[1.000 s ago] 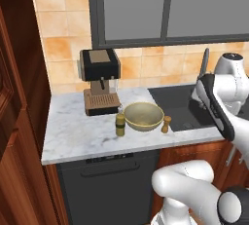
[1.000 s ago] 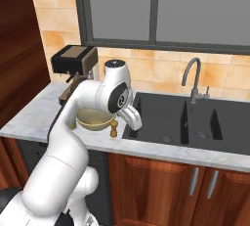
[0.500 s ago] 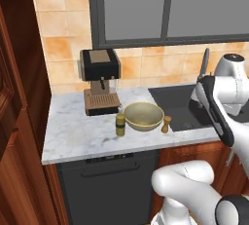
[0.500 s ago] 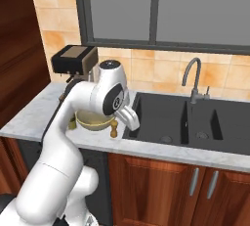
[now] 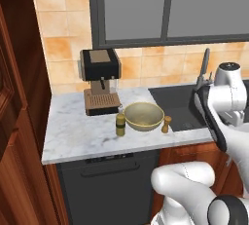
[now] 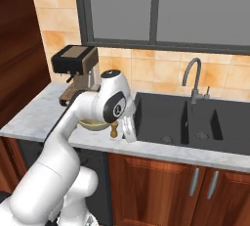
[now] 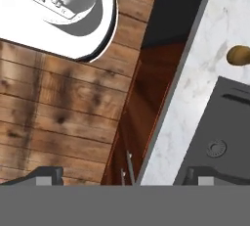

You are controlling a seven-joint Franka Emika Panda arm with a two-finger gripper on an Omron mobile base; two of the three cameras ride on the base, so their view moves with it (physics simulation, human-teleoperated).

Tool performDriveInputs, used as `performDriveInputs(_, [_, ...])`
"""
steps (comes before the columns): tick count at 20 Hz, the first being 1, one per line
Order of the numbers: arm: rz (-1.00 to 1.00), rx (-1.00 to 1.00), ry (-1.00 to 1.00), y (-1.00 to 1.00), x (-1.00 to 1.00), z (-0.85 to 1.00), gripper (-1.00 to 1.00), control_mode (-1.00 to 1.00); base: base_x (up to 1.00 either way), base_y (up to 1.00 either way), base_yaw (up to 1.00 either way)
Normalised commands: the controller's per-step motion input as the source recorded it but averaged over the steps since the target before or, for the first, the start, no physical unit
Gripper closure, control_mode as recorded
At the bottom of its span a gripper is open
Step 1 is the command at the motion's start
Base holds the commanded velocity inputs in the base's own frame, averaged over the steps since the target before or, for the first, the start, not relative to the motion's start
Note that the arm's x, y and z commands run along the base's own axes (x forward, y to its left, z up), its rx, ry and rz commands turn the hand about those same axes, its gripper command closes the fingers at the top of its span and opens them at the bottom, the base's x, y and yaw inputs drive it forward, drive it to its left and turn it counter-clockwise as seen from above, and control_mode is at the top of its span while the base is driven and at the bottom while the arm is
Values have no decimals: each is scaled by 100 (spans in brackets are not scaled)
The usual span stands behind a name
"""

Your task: Retrieve the bottle and the shaker from the cabinet and place them next to the mixing bowl on the counter. Then add garlic from the fridge to the mixing bowl.

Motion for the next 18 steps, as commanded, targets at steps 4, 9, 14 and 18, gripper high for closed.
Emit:
performDriveInputs(4, [6, 0, 0, 6, 0, 0, -100, -100, 0, 0, 0])
performDriveInputs(9, [0, 0, 0, 0, 0, 0, -100, 100, 1, 11, 30])
performDriveInputs(14, [0, 0, 0, 0, 0, 0, -100, 100, -7, -47, -32])
performDriveInputs(18, [0, 0, 0, 0, 0, 0, -100, 100, -1, -57, -73])
